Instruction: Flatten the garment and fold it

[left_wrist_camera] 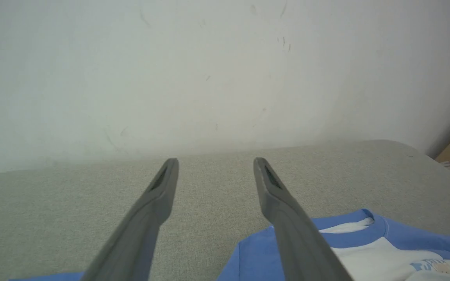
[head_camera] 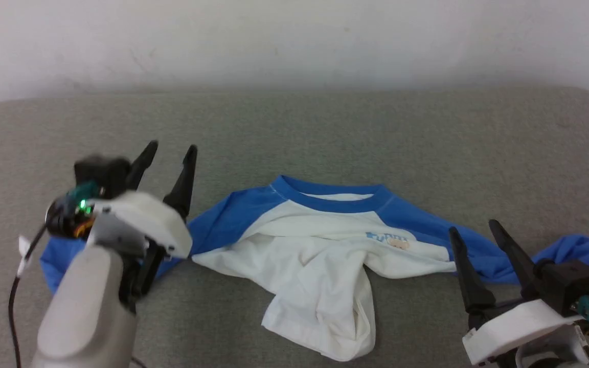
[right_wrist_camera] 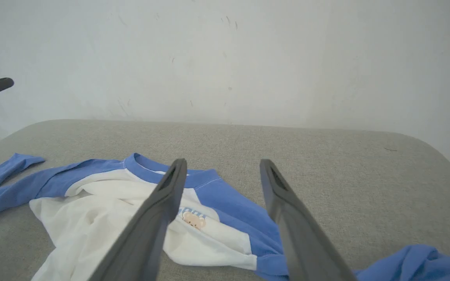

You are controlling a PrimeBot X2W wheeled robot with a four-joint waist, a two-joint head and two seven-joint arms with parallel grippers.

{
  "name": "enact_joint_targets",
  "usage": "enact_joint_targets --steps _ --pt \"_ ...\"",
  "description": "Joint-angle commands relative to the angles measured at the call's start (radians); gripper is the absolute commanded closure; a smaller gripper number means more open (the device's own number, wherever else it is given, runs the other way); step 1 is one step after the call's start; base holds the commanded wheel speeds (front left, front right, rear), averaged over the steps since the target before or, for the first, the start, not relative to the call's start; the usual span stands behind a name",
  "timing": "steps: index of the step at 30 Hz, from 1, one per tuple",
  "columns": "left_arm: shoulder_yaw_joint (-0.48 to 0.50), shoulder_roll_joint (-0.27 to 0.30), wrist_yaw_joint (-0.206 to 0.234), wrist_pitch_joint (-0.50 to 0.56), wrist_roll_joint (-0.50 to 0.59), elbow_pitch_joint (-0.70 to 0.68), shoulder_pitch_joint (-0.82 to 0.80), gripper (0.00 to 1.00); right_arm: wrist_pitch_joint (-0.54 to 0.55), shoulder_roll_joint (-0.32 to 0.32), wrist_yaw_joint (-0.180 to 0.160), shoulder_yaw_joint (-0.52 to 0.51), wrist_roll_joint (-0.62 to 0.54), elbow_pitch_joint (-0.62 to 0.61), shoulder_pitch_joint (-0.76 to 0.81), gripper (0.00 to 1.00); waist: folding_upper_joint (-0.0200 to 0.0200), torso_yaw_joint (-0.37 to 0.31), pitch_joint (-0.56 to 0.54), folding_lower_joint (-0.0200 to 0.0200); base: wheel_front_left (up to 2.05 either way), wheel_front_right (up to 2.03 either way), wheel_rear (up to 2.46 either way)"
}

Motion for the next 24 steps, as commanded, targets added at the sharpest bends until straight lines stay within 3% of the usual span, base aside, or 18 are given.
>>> enact_joint_targets --steps 1,8,12,20,24 --pt "-0.019 0.009 -0.017 0.037 -0.008 0.033 -0.057 0.00 -0.006 0.002 -0.001 0.006 0.006 0.000 -0.020 0.00 0.0001 -0.058 0.058 -0.0002 0.00 0.00 0.00" --pt "-0.122 0.031 -0.056 0.326 -0.163 0.237 -0.317 0.00 -0.020 0.002 -0.001 0.018 0.016 0.014 -0.061 0.00 0.0001 -0.119 0.118 -0.0002 0.00 0.00 0.00" --pt "-0.227 0.080 -0.057 0.486 -0.312 0.298 -0.380 0.00 -0.028 0.002 -0.001 0.025 0.024 0.028 -0.076 0.00 0.0001 -0.154 0.137 -0.0002 0.00 0.00 0.00" --pt "-0.338 0.192 -0.058 0.610 -0.443 0.419 -0.387 0.00 -0.047 0.002 -0.001 0.025 0.044 0.048 -0.089 0.00 0.0001 -0.203 0.162 -0.0002 0.00 0.00 0.00" --pt "-0.395 0.207 -0.058 0.651 -0.473 0.457 -0.363 0.00 -0.053 0.002 -0.001 0.017 0.051 0.057 -0.094 0.00 0.0001 -0.215 0.176 -0.0002 0.00 0.00 0.00"
